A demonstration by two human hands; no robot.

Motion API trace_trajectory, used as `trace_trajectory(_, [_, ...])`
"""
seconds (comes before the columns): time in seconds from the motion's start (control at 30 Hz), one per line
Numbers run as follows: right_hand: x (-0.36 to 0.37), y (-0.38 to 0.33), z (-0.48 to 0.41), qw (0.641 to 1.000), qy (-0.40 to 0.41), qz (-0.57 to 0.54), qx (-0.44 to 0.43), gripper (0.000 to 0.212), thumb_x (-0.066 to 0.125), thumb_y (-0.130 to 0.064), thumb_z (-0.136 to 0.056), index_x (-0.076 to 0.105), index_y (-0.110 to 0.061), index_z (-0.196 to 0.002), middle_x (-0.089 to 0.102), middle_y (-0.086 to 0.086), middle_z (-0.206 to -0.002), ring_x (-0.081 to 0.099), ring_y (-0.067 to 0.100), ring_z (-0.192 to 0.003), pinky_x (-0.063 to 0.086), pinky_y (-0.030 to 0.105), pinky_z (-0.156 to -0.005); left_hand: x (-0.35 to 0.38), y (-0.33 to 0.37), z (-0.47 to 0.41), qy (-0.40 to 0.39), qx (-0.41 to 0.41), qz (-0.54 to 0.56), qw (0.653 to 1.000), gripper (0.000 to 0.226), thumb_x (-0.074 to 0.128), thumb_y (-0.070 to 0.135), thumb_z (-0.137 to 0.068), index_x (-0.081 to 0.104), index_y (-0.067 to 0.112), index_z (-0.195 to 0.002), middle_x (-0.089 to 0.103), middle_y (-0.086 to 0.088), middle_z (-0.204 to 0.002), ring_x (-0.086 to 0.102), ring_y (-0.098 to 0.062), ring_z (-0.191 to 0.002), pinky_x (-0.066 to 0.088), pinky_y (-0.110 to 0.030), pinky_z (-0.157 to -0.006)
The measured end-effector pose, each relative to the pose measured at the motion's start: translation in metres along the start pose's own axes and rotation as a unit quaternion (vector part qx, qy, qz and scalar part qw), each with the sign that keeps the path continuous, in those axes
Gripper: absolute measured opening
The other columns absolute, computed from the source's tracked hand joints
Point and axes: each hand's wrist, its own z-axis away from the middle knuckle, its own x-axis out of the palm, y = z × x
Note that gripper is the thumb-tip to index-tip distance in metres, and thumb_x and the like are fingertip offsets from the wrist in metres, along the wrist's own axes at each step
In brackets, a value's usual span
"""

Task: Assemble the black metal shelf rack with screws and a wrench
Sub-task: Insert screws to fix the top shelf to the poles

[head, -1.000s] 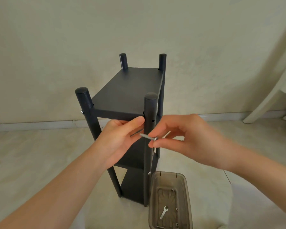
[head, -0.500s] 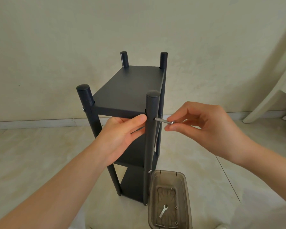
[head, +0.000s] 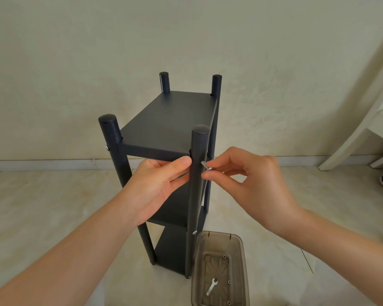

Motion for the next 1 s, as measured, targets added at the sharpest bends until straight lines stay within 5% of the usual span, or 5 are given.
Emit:
trace_trajectory(0.43, [0.01, 0.002, 0.001, 0.991, 0.051, 0.106, -0.07, 0.012, 0.075, -0.016, -0.084, 0.074, -0.014, -0.096, 0.069, -0.005, -0.081, 0.051, -0.019, -0.076, 0.037, -0.002, -0.073, 0.0, -0.001, 0.0, 0.006, -0.004, 0.014, 1.0, 0.02, 0.071, 0.026, -0.078, 0.082, 0.017, -0.092, 0.074, -0.013, -0.113, 0.07, -0.024, -0.111, 0.057, -0.026, -0.087])
trace_trajectory(0.83, [0.013, 0.008, 0.003, 0.992, 0.041, 0.094, -0.078, 0.013, 0.073, -0.012, -0.085, 0.072, -0.011, -0.099, 0.069, 0.0, -0.086, 0.052, -0.01, -0.069, 0.038, -0.002, -0.069, 0.0, -0.001, 0.0, 0.001, -0.005, 0.019, 1.0, 0.02, 0.072, 0.028, -0.076, 0.082, 0.017, -0.089, 0.074, -0.012, -0.114, 0.07, -0.024, -0.111, 0.056, -0.029, -0.093])
trace_trajectory(1.0, [0.015, 0.004, 0.003, 1.0, 0.025, -0.01, 0.006, 0.014, 0.073, -0.02, -0.086, 0.065, -0.028, -0.094, 0.071, -0.011, -0.086, 0.064, 0.002, -0.083, 0.045, 0.004, -0.072, -0.001, -0.002, -0.001, -0.008, -0.001, 0.018, 1.0, 0.02, 0.071, 0.027, -0.08, 0.082, 0.017, -0.093, 0.073, -0.013, -0.116, 0.069, -0.025, -0.113, 0.056, -0.029, -0.093])
